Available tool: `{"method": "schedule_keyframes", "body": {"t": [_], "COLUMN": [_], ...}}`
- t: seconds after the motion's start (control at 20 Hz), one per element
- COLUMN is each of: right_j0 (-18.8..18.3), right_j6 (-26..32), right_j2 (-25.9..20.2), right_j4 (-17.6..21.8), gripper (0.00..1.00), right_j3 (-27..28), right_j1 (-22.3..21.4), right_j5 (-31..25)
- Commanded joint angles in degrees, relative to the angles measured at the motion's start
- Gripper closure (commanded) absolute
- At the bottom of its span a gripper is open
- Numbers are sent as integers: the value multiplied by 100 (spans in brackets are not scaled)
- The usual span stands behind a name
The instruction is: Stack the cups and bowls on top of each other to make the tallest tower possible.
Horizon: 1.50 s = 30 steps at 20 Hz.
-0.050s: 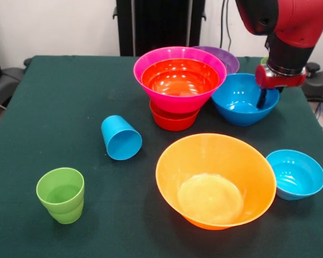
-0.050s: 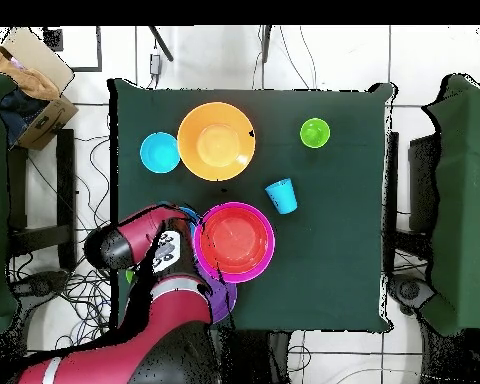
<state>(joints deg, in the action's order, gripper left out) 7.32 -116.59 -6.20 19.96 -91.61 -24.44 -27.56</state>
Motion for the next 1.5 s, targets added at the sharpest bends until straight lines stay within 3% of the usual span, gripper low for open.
{"method": "schedule_keyframes", "body": {"t": [0.05, 0.3, 0.65, 0.95, 1.5], "right_j0": [176, 254, 89, -169, -241], "right_j6": [-358, -455, -535, -425, -363], "right_j2": [-422, -470, -775, -1055, -1147], "right_j4": [-170, -276, -512, -454, -431], "gripper": [100, 100, 100, 100, 100], "right_j3": [191, 151, -212, -576, -632], "right_j1": [112, -8, -407, -611, -706], "right_j5": [-170, -102, 377, 986, 1098]}}
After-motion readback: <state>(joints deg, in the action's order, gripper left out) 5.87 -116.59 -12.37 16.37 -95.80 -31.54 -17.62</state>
